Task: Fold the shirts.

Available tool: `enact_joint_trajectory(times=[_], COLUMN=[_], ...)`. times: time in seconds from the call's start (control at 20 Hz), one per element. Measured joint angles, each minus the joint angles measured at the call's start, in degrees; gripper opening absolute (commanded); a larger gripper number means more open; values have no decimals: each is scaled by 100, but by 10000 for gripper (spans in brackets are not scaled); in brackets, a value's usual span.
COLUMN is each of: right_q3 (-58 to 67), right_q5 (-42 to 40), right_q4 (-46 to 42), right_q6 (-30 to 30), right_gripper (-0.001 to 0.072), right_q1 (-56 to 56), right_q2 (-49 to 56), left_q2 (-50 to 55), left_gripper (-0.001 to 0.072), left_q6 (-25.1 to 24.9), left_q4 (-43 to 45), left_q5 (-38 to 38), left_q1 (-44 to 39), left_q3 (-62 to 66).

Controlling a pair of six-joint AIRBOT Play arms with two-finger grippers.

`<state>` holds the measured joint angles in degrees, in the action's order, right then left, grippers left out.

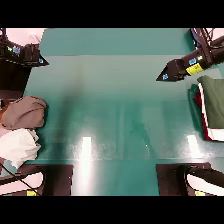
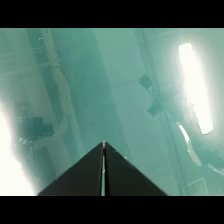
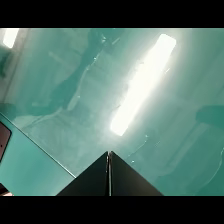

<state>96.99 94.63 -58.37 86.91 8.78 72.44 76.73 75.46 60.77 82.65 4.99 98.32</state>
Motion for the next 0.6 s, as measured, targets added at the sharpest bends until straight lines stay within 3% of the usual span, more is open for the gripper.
enact_joint_trajectory(times=[0.6], right_q3=[0], right_q5=[2], right_q4=[-13], right_q6=[-2], right_gripper=[22], right_q1=[11], right_q2=[0], left_q2=[0], left_gripper=[31], left_q6=[-2], left_q4=[0], left_q5=[-59], left_q1=[0], left_q3=[0])
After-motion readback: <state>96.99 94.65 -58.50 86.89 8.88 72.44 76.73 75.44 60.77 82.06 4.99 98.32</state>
